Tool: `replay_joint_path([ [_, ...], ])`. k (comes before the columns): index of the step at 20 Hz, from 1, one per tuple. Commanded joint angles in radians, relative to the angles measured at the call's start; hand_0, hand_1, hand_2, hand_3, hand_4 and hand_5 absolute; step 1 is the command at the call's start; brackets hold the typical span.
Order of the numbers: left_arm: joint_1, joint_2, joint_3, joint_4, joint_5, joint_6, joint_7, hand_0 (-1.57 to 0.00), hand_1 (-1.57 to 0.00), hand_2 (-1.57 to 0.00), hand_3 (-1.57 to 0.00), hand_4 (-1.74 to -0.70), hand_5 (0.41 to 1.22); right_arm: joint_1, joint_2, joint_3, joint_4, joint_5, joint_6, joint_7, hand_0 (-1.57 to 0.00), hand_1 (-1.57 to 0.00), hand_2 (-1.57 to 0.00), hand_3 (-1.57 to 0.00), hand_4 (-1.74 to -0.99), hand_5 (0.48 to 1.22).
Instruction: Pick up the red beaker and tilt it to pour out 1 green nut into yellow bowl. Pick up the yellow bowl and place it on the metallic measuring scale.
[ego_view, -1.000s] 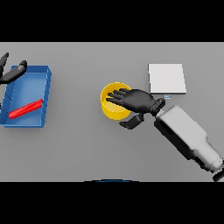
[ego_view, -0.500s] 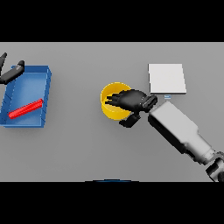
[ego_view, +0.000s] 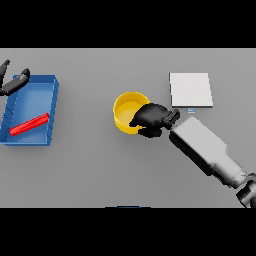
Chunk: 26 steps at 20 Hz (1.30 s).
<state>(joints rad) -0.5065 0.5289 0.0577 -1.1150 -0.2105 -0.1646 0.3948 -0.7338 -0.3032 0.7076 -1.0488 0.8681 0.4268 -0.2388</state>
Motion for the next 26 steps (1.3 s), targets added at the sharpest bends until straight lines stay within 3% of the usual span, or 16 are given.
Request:
replay_joint_path([
  [1, 0.005, -0.002, -0.003, -0.001, -0.003, 0.002, -0.004, 0.0, 0.0, 0.0, 0.0, -0.78, 0.712, -0.004, -0.002, -0.001, -0.004, -0.008, 0.018, 0.007, -1.28, -1.27, -1.19, -1.03, -1.637, 1.152],
  [4, 0.007, 0.004, 0.0, -0.001, -0.001, -0.002, -0.004, 0.0, 0.0, 0.0, 0.0, -0.78, 0.71, -0.011, -0.009, -0.005, -0.008, -0.024, 0.051, 0.009, -1.42, -1.41, -1.32, -1.13, -1.688, 1.186],
  [7, 0.007, 0.005, 0.005, -0.007, 0.009, -0.008, -0.012, 0.0, 0.0, 0.0, 0.0, -0.79, 0.704, -0.018, -0.02, -0.011, -0.01, -0.03, 0.041, -0.005, -1.49, -1.49, -1.36, -1.2, -1.714, 1.203],
  [13, 0.002, 0.002, -0.01, -0.007, -0.011, 0.002, -0.007, 0.0, 0.0, 0.0, 0.0, -0.77, 0.705, -0.046, -0.063, -0.06, -0.119, -0.076, 0.128, 0.063, -1.55, -1.55, -1.48, -1.16, -1.734, 1.216],
  [16, -0.009, 0.008, 0.006, -0.003, 0.01, -0.011, 0.002, 0.0, 0.0, 0.0, 0.0, -0.78, 0.702, -0.028, -0.102, -0.08, -0.185, -0.08, 0.149, 0.111, -1.56, -1.56, -1.43, -1.22, -1.737, 1.219],
  [21, -0.01, 0.001, 0.012, 0.004, 0.023, -0.015, -0.008, 0.0, 0.0, 0.0, 0.0, -0.8, 0.704, 0.04, -0.167, -0.119, -0.32, -0.104, 0.18, 0.16, -1.52, -1.57, -1.52, -1.18, -1.74, 1.219],
  [24, -0.008, 0.001, 0.019, -0.016, 0.038, -0.018, 0.013, 0.0, 0.0, 0.0, 0.0, -0.82, 0.717, 0.024, -0.199, -0.154, -0.313, -0.097, 0.158, 0.191, -1.54, -1.57, -1.49, -1.18, -1.74, 1.22],
  [26, 0.004, -0.005, 0.015, -0.05, 0.045, -0.017, 0.035, 0.0, 0.0, 0.0, 0.0, -0.83, 0.728, 0.005, -0.224, -0.181, -0.276, -0.096, 0.118, 0.162, -1.55, -1.57, -1.52, -1.17, -1.741, 1.22],
])
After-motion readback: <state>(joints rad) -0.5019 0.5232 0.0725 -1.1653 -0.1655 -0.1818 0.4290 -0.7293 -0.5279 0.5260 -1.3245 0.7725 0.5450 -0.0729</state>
